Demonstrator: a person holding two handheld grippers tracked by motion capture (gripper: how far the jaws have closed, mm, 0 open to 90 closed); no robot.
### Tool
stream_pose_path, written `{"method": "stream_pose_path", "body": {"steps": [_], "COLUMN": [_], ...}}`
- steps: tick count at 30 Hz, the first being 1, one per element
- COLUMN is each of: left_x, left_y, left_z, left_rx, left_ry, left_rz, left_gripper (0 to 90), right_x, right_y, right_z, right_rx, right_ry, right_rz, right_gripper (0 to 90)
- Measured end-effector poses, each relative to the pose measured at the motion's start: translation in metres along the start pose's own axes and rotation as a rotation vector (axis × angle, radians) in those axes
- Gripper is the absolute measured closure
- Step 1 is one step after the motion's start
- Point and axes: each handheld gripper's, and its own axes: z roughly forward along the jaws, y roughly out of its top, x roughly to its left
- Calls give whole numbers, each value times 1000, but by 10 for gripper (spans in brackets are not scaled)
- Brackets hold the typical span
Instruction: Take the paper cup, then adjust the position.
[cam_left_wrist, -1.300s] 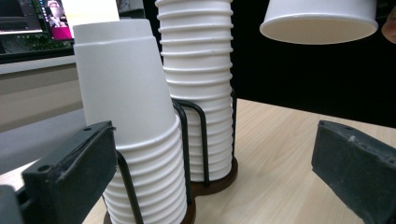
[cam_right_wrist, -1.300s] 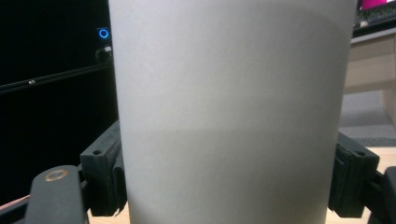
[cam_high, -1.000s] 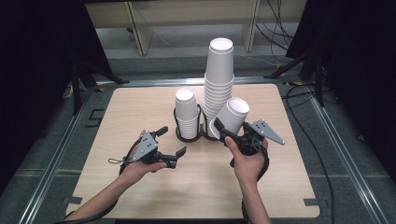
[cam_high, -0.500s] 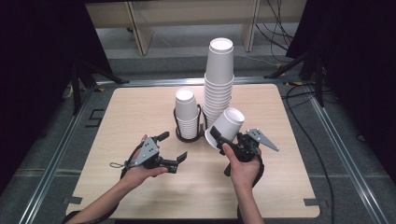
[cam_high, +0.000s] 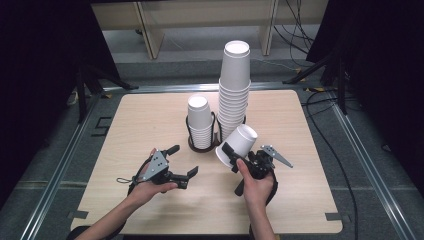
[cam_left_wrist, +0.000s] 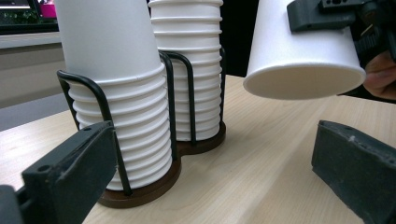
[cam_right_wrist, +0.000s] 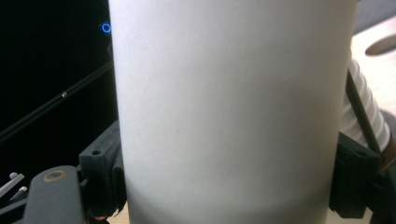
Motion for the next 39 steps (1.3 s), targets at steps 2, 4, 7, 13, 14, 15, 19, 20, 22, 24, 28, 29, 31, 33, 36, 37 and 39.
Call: {"method": "stream_pose_path", "body": {"steps": [2,4,7,13,14,15,19,20,22,24,28,29,31,33,36,37,39], "left_x": [1,1,1,0,-1,-1,-4,-4,-5,-7,-12,-13,-15,-18,-22,-24,-26], "left_y": [-2,-1,-1,-3,-2,-3,-6,-7,-9,-10,-10,-10,-8,-6,-2,-1,0], "left_z": [2,-1,-2,-2,-5,-6,-6,-6,-4,-2,3,5,5,8,11,13,17], "left_rx": [-28,-1,-3,-30,1,1,-1,3,7,11,9,-13,16,10,3,2,-5], "left_ry": [-6,7,9,3,14,14,9,9,8,2,-16,-29,-29,-43,-57,-61,-72], "left_rz": [-8,-5,-5,-4,2,-3,-4,-4,-12,-8,-8,-6,-4,7,6,4,7], "left_gripper": [0,0,0,0,0,0,0,0,0,0,0,0,0,0,0,0,0], "right_x": [-2,-2,-4,-5,-6,-6,-8,-9,-11,-13,-12,-12,-11,-11,-10,-10,-11], "right_y": [-2,-4,-4,-4,-4,-4,-6,-7,-8,-10,-16,-17,-19,-19,-18,-18,-18], "right_z": [0,0,-1,-4,-4,-4,-3,-3,-2,-1,0,1,0,-2,-4,-4,-4], "right_rx": [2,-4,-8,-14,-14,-15,-19,-20,-9,-6,-5,-7,-4,-2,-20,-25,-32], "right_ry": [0,13,15,10,13,12,27,30,20,24,38,52,31,39,24,24,24], "right_rz": [26,46,47,58,64,63,88,91,112,114,173,171,177,196,208,210,203], "right_gripper": [187,187,187,187,187,187,187,187,187,187,187,187,187,188,187,187,188]}}
